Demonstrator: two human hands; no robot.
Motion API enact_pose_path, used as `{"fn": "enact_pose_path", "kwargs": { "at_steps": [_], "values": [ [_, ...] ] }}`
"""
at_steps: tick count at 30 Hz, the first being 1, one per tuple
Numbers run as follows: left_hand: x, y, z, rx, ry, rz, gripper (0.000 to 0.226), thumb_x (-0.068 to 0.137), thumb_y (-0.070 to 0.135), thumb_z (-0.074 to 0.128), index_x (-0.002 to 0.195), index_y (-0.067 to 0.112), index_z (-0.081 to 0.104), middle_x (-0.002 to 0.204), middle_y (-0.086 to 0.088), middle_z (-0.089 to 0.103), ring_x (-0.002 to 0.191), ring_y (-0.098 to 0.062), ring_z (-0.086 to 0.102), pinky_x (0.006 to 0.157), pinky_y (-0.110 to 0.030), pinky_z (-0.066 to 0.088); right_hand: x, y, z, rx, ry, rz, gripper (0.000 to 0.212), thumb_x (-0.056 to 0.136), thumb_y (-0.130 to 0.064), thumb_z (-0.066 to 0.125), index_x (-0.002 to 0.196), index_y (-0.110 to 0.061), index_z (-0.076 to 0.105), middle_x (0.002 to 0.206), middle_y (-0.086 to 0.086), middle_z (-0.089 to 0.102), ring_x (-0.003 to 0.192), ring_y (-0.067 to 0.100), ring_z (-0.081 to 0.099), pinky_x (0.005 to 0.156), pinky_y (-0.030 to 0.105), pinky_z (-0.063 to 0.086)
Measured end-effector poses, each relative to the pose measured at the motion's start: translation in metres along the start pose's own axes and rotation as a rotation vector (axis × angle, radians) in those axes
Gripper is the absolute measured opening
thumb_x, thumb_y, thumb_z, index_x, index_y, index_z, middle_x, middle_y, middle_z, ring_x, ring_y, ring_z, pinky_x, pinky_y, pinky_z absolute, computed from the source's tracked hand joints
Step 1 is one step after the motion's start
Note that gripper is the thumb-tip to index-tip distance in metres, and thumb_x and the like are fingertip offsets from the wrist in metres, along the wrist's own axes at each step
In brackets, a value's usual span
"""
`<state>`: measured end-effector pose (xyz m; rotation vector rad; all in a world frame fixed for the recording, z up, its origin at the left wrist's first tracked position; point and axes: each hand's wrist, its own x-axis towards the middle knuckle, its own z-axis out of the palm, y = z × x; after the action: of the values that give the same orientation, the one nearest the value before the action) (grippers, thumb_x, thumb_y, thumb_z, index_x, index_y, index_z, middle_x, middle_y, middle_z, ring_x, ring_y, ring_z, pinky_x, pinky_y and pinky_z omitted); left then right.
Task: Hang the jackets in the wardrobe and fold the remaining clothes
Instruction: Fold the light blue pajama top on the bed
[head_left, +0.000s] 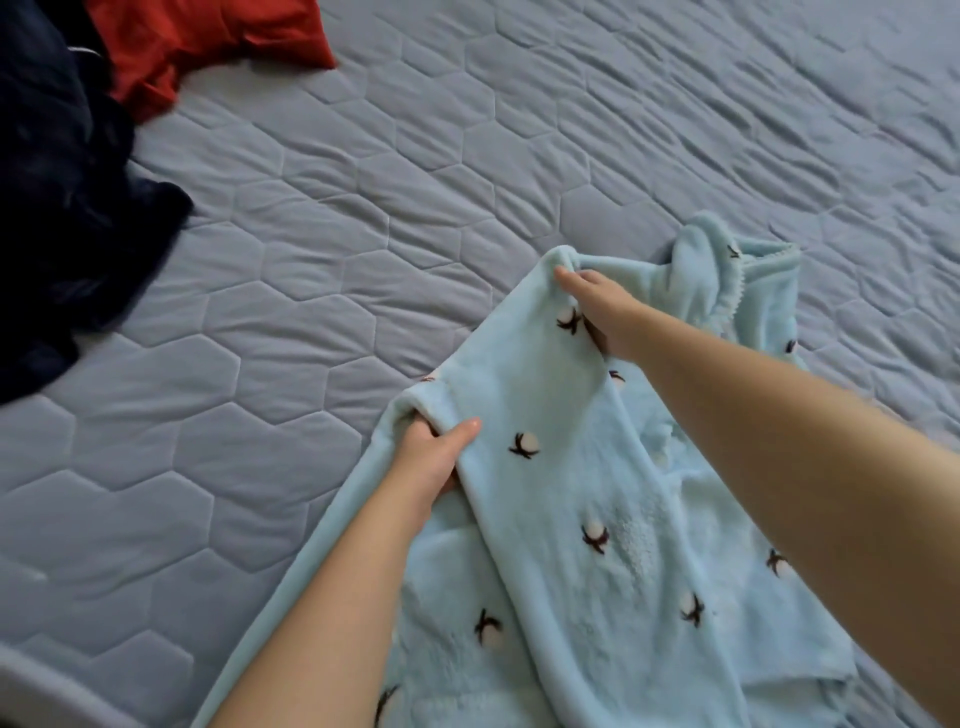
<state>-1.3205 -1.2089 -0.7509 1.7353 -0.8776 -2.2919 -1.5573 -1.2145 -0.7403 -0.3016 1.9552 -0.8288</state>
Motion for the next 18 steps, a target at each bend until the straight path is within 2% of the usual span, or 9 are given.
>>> {"fn": "enact_pose_path", "kwargs": {
  "at_steps": [2,3,5,6,7,9,11,13,18],
  "values": [
    [-0.008,-0.003,-0.006,0.144,0.001,0.002,0.022,0.09,0.007,0.059,0.112,0.011,0.057,0.107,-0.009,0.067,0.089,-0.022,0.065,0.078,-0.038,0.057,-0.012,0.007,0.001,-0.028,0.049,-0.016,0.041,0.089,-0.051,0.054,0.099,-0.012,0.06,0.094,0.008,0.063,0.086,0.025,0.062,0.087,0.047,0.055],
    [-0.012,-0.005,-0.009,0.213,0.008,0.029,0.021,0.09,0.008,0.059,0.11,0.014,0.056,0.109,-0.009,0.067,0.091,-0.022,0.065,0.079,-0.04,0.057,-0.02,0.011,0.002,-0.06,0.082,-0.015,0.033,0.093,-0.047,0.052,0.097,-0.016,0.059,0.09,0.004,0.062,0.082,0.022,0.06,0.079,0.04,0.055],
    [-0.025,-0.009,-0.016,0.445,0.049,0.165,0.024,0.087,0.013,0.057,0.11,0.02,0.052,0.113,-0.005,0.066,0.098,-0.023,0.063,0.086,-0.043,0.054,-0.037,0.024,0.001,-0.163,0.18,-0.017,0.027,0.095,-0.044,0.05,0.101,-0.018,0.055,0.083,-0.004,0.055,0.072,0.014,0.054,0.063,0.029,0.047],
    [-0.035,-0.011,-0.02,0.582,0.073,0.238,0.031,0.086,0.016,0.055,0.116,0.02,0.048,0.119,-0.004,0.063,0.104,-0.024,0.061,0.091,-0.041,0.051,-0.046,0.032,0.002,-0.225,0.237,-0.03,0.027,0.095,-0.044,0.051,0.104,-0.018,0.055,0.082,-0.005,0.054,0.071,0.012,0.052,0.064,0.028,0.043],
    [-0.045,-0.014,-0.024,0.704,0.086,0.302,0.041,0.087,0.017,0.053,0.127,0.02,0.043,0.128,-0.003,0.056,0.113,-0.024,0.056,0.095,-0.039,0.047,-0.058,0.039,0.002,-0.272,0.287,-0.037,0.03,0.095,-0.043,0.051,0.111,-0.018,0.055,0.087,-0.004,0.056,0.075,0.014,0.054,0.07,0.029,0.043],
    [-0.073,-0.017,-0.036,0.905,0.073,0.4,0.059,0.091,0.019,0.048,0.145,0.019,0.025,0.146,-0.003,0.035,0.13,-0.023,0.041,0.104,-0.037,0.038,-0.09,0.051,0.003,-0.343,0.36,-0.025,0.044,0.095,-0.04,0.052,0.132,-0.017,0.046,0.112,0.002,0.057,0.1,0.021,0.056,0.088,0.032,0.043],
    [-0.1,-0.017,-0.05,1.117,0.02,0.486,0.065,0.093,0.02,0.045,0.15,0.018,0.013,0.155,-0.001,0.017,0.139,-0.021,0.027,0.108,-0.035,0.031,-0.128,0.065,0.006,-0.44,0.447,0.006,0.053,0.095,-0.038,0.05,0.142,-0.018,0.036,0.137,0.007,0.048,0.123,0.026,0.049,0.103,0.041,0.038],
    [-0.123,-0.022,-0.063,1.311,-0.062,0.517,0.067,0.093,0.021,0.042,0.151,0.017,0.008,0.158,-0.002,0.007,0.143,-0.02,0.016,0.112,-0.033,0.024,-0.17,0.083,0.012,-0.528,0.518,0.056,0.056,0.095,-0.035,0.048,0.146,-0.019,0.031,0.148,0.007,0.038,0.134,0.027,0.038,0.109,0.047,0.033],
    [-0.143,-0.033,-0.065,1.648,-0.219,0.583,0.065,0.096,0.024,0.035,0.152,0.019,0.003,0.16,-0.003,-0.004,0.147,-0.02,-0.001,0.118,-0.035,0.011,-0.251,0.137,0.025,-0.606,0.547,0.15,0.059,0.098,-0.035,0.041,0.151,-0.021,0.02,0.16,0.002,0.014,0.147,0.021,0.013,0.116,0.046,0.019]
  ]
}}
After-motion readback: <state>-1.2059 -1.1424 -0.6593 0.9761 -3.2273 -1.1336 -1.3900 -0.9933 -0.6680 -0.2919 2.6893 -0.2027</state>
